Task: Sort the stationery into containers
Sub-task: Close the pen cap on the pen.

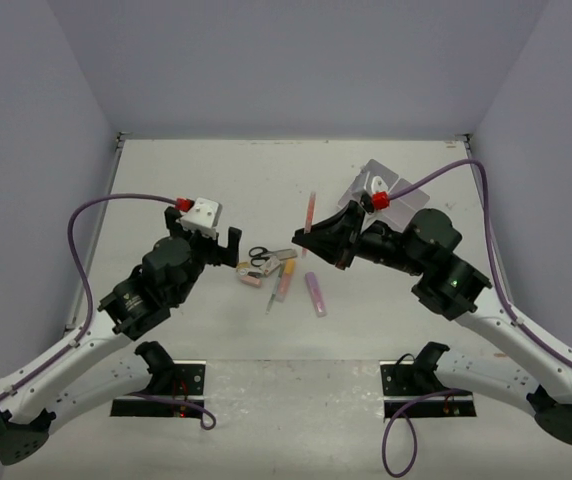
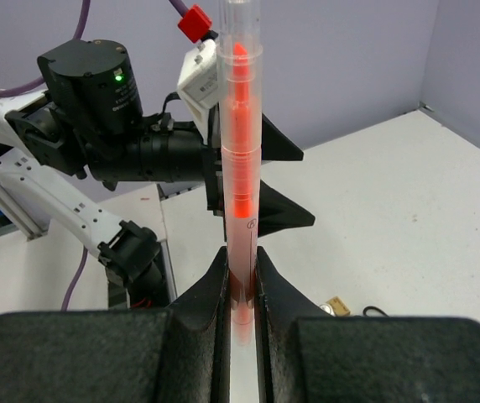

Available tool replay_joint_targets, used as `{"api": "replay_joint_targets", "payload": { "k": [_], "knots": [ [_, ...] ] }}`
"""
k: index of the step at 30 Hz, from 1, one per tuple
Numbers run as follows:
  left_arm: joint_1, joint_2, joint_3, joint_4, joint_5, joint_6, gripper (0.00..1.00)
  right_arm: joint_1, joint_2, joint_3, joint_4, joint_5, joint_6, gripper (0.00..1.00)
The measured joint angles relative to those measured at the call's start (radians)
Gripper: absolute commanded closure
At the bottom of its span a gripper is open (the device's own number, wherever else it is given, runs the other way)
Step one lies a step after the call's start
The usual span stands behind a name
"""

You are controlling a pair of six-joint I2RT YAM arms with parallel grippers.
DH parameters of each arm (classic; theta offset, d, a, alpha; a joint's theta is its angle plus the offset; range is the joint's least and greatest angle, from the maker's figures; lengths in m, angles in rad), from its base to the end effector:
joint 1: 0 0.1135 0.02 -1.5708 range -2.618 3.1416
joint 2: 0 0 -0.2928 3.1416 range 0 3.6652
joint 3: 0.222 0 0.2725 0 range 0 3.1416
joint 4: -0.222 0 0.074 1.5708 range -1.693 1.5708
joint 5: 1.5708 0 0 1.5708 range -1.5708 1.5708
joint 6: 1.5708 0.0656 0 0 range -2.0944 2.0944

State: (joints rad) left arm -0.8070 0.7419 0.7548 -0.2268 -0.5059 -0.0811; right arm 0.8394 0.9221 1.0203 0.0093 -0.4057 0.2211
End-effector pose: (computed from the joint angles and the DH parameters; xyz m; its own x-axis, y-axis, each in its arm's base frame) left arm 0.1596 -0.1207 0.3469 -0.1710 0.0761 -0.9823 0.2913 0.9563 0.0234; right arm 0.1379 0.1924 0.4470 -0.1375 0.1485 -0.9793 -0.9386 0.2963 0.1767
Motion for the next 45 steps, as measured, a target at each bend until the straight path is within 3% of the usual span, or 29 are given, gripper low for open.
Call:
{"api": "replay_joint_targets", "payload": {
  "k": [11,17,24,28,38,45],
  "knots": [
    [0.002,-0.068,0.0,0.002,0.01,-0.015,0.0,0.0,0.048,0.0,0.0,0.002,-0.002,1.0],
    [0.002,-0.128,0.059,0.061,0.213,-0.068,0.0,0.0,0.053,0.0,-0.001,-0.003,-0.002,1.0],
    [0.002,0.01,0.32,0.175,0.495,-0.111,0.0,0.0,0.052,0.0,-0.001,-0.006,-0.002,1.0],
    [0.002,0.077,0.4,0.216,0.571,-0.14,0.0,0.0,0.053,0.0,0.0,-0.02,-0.002,1.0],
    [0.002,0.247,0.445,0.284,0.7,-0.249,0.1,0.001,0.071,0.0,-0.004,-0.072,-0.006,1.0],
    [0.002,0.29,0.457,0.298,0.791,-0.291,0.28,0.005,0.101,0.0,-0.009,-0.103,-0.006,1.0]
  ]
}}
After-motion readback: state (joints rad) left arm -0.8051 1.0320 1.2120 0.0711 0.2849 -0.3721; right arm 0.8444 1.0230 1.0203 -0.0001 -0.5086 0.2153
